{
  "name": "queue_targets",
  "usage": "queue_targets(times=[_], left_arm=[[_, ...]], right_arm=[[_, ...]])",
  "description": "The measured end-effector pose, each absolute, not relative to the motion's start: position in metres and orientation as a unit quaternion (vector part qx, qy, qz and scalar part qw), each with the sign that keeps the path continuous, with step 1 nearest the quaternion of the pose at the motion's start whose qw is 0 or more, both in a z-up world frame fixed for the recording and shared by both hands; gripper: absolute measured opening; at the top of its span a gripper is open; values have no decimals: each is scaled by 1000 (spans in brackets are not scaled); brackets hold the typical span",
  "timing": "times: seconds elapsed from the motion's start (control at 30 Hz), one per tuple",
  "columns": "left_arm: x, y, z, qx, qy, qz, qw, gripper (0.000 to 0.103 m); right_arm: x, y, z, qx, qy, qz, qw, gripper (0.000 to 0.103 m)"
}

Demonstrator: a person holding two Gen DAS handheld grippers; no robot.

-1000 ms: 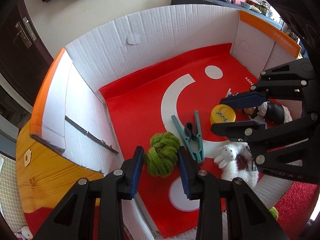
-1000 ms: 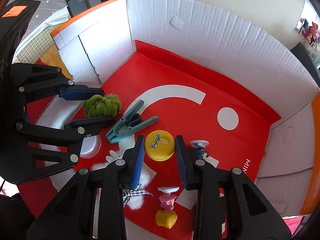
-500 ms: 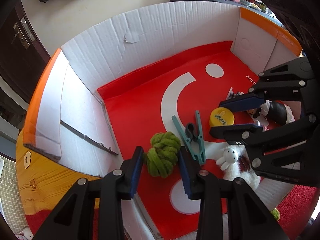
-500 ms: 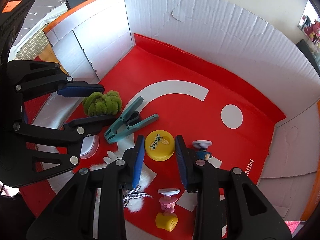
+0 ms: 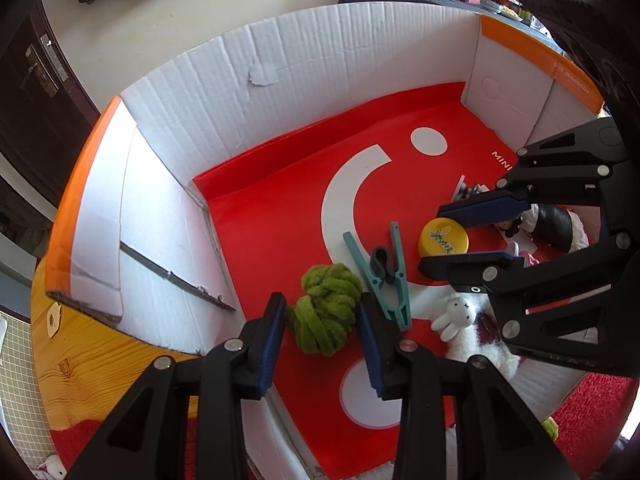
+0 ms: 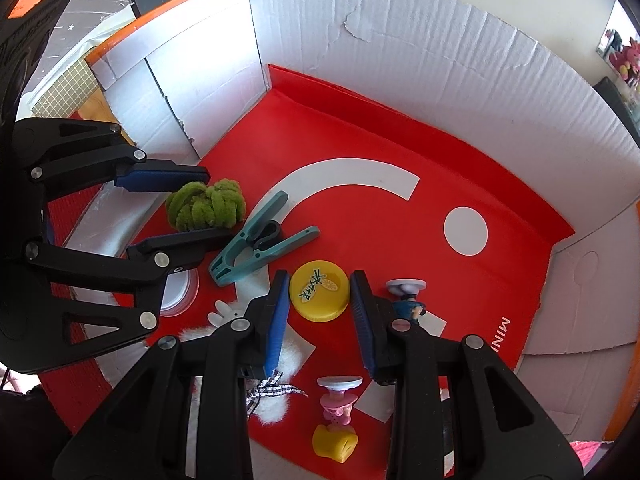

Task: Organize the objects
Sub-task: 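Open both tools to release the yarn ball and yellow lid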

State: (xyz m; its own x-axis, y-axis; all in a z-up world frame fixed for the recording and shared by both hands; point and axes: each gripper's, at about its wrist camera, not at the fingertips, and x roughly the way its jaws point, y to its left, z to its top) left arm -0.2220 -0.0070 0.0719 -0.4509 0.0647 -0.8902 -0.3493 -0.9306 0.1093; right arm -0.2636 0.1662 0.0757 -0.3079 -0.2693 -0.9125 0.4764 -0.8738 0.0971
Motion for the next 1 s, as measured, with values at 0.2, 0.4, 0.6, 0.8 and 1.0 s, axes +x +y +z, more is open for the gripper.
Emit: queue_targets(times=[0.2,0.4,0.6,0.8,1.0], left_arm=[[-224,-7,71,-509,140,840,123,40],[-219,-5,75,-509,141,840,123,42],[-215,-3,75,-509,141,840,123,43],[-204,0,83,-505,143,843,121,47],[-192,3,90,-503,141,845,120,50]], right_arm=[[-265,163,76,541,95,-803,232,30],[-264,163,76,540,95,-803,232,30],[-265,164,76,541,94,-803,232,30],[-265,163,77,541,93,-803,232,30],[-262,160,76,539,93,-804,232,30]])
